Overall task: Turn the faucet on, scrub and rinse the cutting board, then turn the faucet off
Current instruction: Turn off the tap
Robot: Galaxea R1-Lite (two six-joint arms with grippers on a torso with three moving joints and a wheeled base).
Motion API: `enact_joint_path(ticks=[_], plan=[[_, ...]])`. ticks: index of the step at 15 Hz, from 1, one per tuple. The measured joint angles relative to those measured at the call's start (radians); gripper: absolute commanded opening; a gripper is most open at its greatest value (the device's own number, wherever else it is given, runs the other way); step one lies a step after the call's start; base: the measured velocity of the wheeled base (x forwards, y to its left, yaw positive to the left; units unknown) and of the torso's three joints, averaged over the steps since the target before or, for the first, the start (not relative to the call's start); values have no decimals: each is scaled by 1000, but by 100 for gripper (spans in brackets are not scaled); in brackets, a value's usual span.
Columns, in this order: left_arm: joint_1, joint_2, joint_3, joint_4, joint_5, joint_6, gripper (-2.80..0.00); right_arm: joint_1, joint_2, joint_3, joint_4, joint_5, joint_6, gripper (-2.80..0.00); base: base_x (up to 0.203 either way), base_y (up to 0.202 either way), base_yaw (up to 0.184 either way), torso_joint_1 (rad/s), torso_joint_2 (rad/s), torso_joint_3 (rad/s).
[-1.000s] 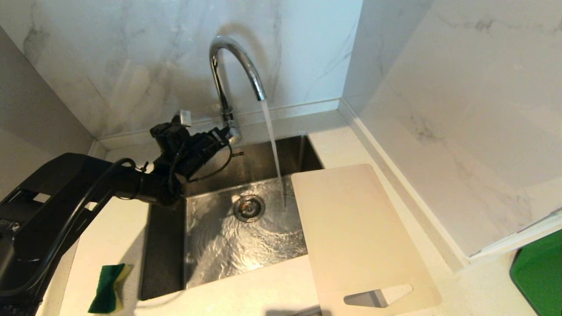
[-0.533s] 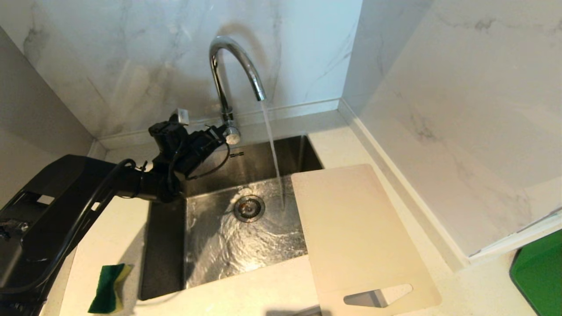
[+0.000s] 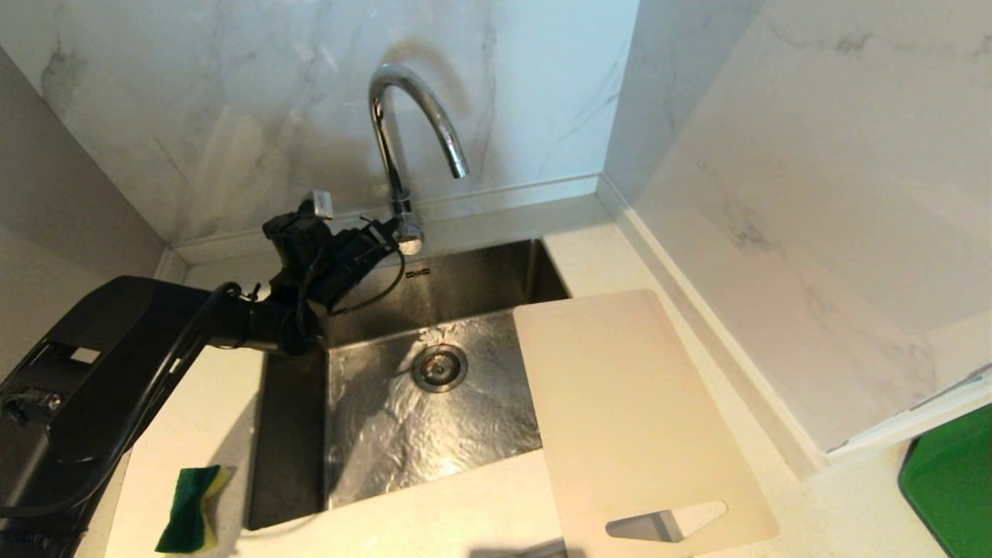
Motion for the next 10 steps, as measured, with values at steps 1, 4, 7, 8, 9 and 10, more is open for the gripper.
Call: enact_joint_path(ticks=[1,4,7,8,9,10], plan=[[1,3,-3,0,0,0,-280,0,0,0,0,0,0,-280,0,0,0,0,0,0],[3,6,-6,3,1,0,-280,0,0,0,0,0,0,-280,0,0,0,0,0,0],[4,3,-7,9,1,-1,-280,0,0,0,0,0,0,-280,0,0,0,0,0,0],[4,0,-6,10,2,-1,-280,0,0,0,0,0,0,-280,0,0,0,0,0,0],[4,-5,-3,13,2,-1,-280,0,0,0,0,0,0,-280,0,0,0,0,0,0],[2,-13,1,13,7,-1,-280,0,0,0,0,0,0,-280,0,0,0,0,0,0]])
